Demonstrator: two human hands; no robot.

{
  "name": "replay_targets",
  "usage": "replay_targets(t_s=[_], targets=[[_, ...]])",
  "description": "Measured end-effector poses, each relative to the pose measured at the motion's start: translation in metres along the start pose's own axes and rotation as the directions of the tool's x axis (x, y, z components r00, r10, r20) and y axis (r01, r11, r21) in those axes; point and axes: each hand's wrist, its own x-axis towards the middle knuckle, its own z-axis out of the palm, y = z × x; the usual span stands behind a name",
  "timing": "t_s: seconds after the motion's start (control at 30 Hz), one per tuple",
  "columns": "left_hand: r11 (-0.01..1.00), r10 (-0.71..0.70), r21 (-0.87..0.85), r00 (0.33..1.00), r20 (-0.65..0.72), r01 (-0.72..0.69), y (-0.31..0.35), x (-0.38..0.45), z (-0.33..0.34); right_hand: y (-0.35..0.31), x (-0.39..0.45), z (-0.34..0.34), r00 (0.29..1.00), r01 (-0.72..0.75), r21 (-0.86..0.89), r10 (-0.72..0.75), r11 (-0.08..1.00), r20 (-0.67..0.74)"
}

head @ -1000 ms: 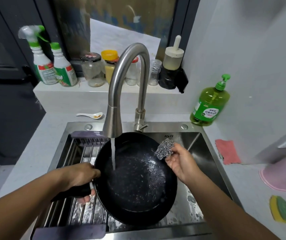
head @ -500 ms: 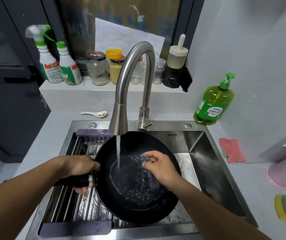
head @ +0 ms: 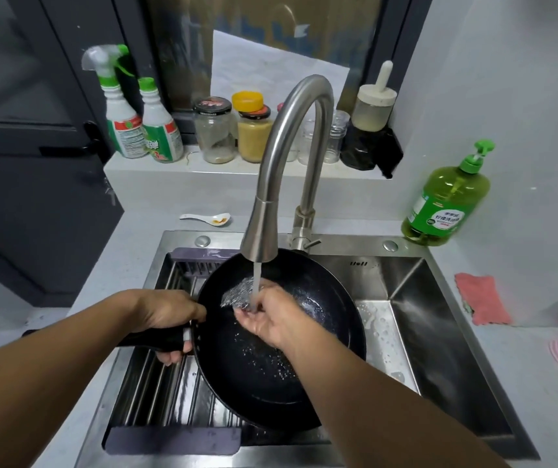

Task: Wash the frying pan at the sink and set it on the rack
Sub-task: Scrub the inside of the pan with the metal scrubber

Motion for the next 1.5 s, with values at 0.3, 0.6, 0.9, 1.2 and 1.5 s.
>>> replay_targets(t_s=[0.3,0.6,0.9,1.2,1.5], targets=[[0.999,0.011,0.030,1.000,0.021,-0.012,0.007,0.012,-0.004,-0.008,-0.004,-0.017,0.996,-0.079,0.101,0.074,0.992,0.054],[0.997,0.029,0.072,0.999,0.029,-0.031,0.014,0.018,-0.009,-0.010,0.005,-0.024,0.984,0.051,-0.182,-0.018,0.982,0.175],[0.995,0.035,0.096,0.997,0.068,-0.042,0.005,0.019,-0.017,-0.012,-0.003,-0.028,0.972,0.097,-0.311,-0.023,0.945,0.233],[0.997,0.012,0.071,0.999,0.041,-0.015,0.003,0.013,-0.019,0.000,0.002,-0.021,0.993,0.043,-0.369,0.000,0.928,0.117],[0.995,0.028,0.092,0.999,0.019,-0.029,0.001,0.002,-0.021,-0.003,-0.005,-0.022,0.988,-0.045,-0.247,0.080,0.968,0.133]])
